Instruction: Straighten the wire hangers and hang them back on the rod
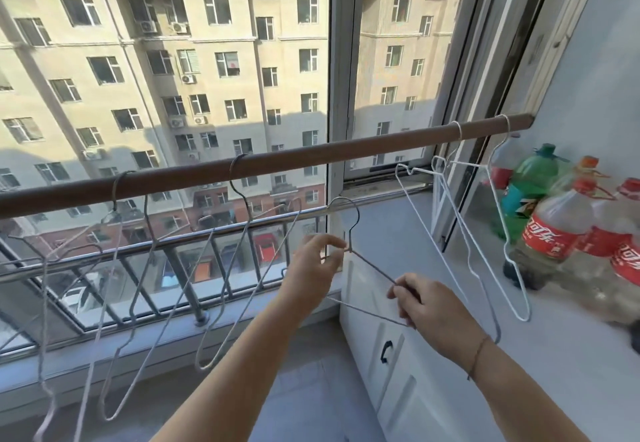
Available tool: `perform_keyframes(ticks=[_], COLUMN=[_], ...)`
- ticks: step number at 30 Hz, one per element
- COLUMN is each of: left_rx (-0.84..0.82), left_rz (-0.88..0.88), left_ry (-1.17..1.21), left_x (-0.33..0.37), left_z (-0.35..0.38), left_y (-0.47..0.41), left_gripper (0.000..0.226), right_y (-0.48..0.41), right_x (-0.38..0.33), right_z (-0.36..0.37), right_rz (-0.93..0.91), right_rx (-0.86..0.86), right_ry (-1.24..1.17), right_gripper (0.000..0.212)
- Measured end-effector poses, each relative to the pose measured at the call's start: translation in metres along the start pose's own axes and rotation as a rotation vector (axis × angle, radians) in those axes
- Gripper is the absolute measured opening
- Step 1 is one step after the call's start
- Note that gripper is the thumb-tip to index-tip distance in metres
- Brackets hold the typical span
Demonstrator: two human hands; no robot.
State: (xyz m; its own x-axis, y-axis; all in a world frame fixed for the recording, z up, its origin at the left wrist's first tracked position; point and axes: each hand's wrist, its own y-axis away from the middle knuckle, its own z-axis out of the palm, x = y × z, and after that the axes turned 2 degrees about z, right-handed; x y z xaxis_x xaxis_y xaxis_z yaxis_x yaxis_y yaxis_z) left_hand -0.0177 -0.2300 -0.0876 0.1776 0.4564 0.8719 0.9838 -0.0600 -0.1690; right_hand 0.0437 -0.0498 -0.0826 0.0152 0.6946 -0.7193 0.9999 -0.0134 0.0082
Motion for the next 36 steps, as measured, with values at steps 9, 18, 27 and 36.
perform_keyframes(ticks=[9, 18, 27, 36], left_rx=[-0.057, -0.079, -0.047, 0.172], left_rz=[-0.066, -0.082, -0.272, -0.159], left_ry=[0.461, 0.473, 0.529, 0.36], left_x=[0.076, 0.125, 0.108, 0.096], left_z=[0.044, 0.063, 0.064, 0.036], left_y=[0.036, -0.007, -0.029, -0.008], left_gripper=[0.018, 0.025, 0.024, 0.022], right_y=[0.037, 0.009, -0.025, -0.014], right_x=[-0.023, -0.027, -0.019, -0.029], right_z=[-0.035, -0.065, -0.058, -0.055], right_rz=[-0.03, -0.022, 0.103, -0.066], right_rx=[0.222, 0.286, 0.178, 0.262], right_ry=[-0.147, -0.127, -0.09, 0.143], right_gripper=[0.022, 0.027, 0.039, 0.041])
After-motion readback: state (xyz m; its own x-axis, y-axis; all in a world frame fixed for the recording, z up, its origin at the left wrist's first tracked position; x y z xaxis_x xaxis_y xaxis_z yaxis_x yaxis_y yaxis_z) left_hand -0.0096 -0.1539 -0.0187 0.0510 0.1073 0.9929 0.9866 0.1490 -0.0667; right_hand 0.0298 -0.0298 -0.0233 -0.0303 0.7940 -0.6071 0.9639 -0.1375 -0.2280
